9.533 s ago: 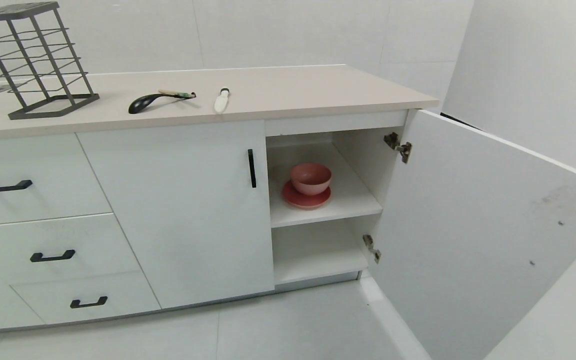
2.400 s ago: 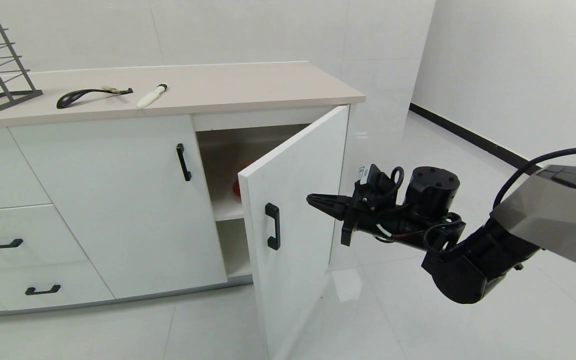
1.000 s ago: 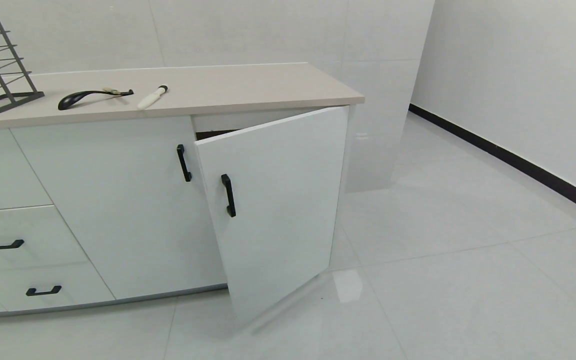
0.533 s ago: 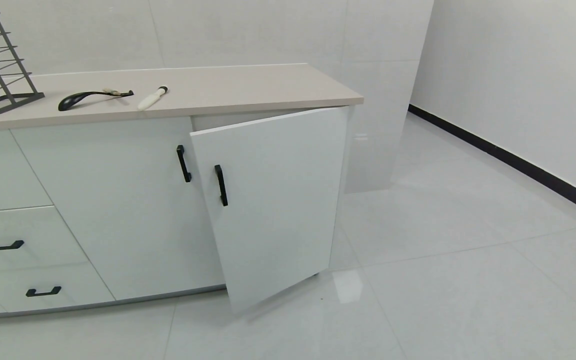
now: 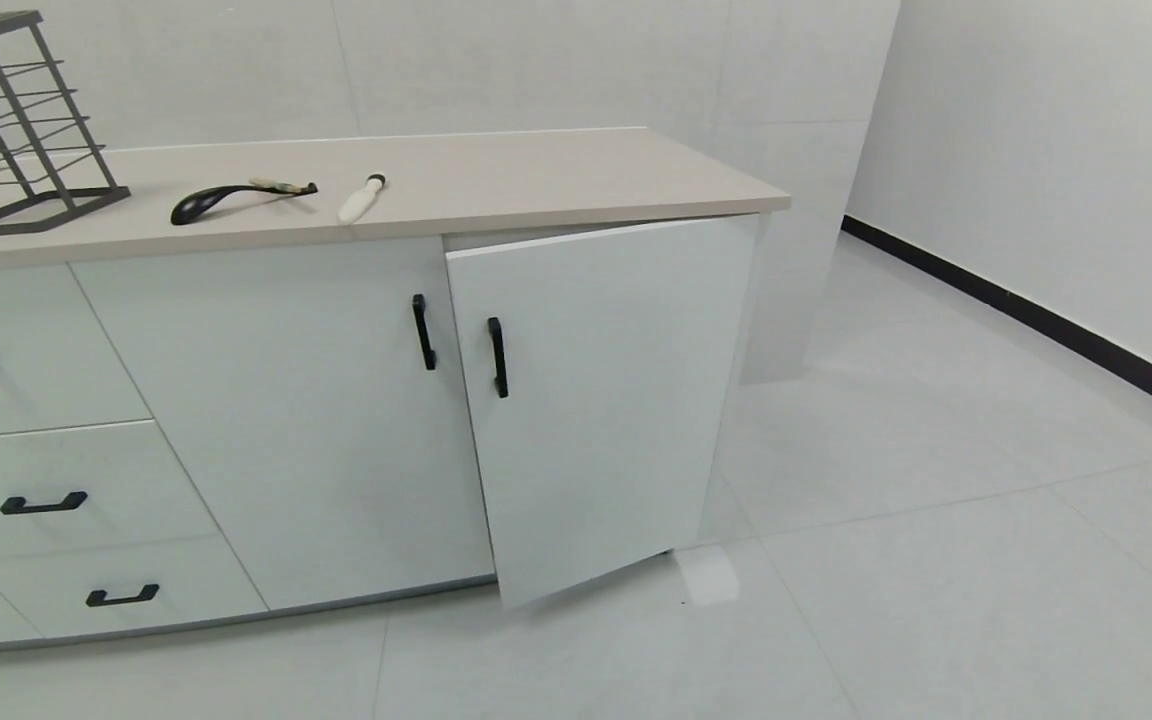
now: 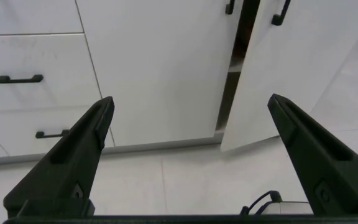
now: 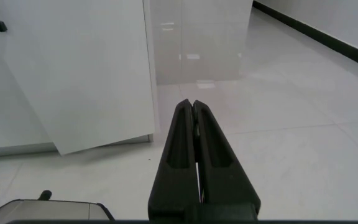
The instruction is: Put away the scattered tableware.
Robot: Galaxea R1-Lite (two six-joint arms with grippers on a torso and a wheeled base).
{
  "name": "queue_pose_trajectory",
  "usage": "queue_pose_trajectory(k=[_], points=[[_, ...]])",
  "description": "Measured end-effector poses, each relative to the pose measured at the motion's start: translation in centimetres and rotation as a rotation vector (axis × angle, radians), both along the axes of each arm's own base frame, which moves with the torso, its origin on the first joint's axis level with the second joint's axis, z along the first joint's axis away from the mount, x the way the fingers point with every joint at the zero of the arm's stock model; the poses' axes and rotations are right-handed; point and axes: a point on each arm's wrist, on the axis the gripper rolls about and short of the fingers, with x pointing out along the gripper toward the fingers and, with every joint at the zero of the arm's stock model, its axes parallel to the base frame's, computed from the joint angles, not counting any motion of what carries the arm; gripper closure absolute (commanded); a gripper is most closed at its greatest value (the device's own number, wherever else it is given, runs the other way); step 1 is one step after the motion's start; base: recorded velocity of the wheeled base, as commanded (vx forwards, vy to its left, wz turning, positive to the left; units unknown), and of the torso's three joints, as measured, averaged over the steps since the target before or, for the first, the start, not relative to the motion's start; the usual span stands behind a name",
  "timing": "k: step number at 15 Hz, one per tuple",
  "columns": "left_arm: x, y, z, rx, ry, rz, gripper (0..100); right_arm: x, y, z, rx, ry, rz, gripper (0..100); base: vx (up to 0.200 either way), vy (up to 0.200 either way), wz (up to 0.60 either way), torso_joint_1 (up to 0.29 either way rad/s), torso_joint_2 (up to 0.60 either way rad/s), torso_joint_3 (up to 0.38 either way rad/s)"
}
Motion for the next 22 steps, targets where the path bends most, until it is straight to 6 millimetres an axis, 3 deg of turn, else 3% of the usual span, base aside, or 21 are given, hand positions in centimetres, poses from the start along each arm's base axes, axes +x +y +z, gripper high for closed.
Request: queue_pose_trajectory(k=[9, 12, 19, 22], points=[[0.0, 0.0, 0.01, 0.0, -0.001, 0.001, 0, -0.01, -0.05, -0.01, -0.001, 0.001, -0.022, 100, 0.0, 0.0, 0.53, 0.0, 0.0, 0.001], [0.0, 0.0, 0.01, 0.0, -0.001, 0.002, 0, 0.0, -0.05, -0.01, 0.0, 0.001, -0.021, 100, 0.0, 0.0, 0.0, 0.0, 0.0, 0.0], [0.0, 0.0, 0.0, -0.001, 0.0, -0.001, 0, 0.0, -0.04, -0.01, 0.0, 0.001, -0.023, 100, 0.2, 0.0, 0.0, 0.004, 0.0, 0.0], [0.0, 0.0, 0.01, -0.001, -0.001, 0.0, 0, 0.0, -0.04, -0.01, 0.0, 0.002, -0.023, 100, 0.133, 0.2, 0.0, 0.004, 0.0, 0.004]])
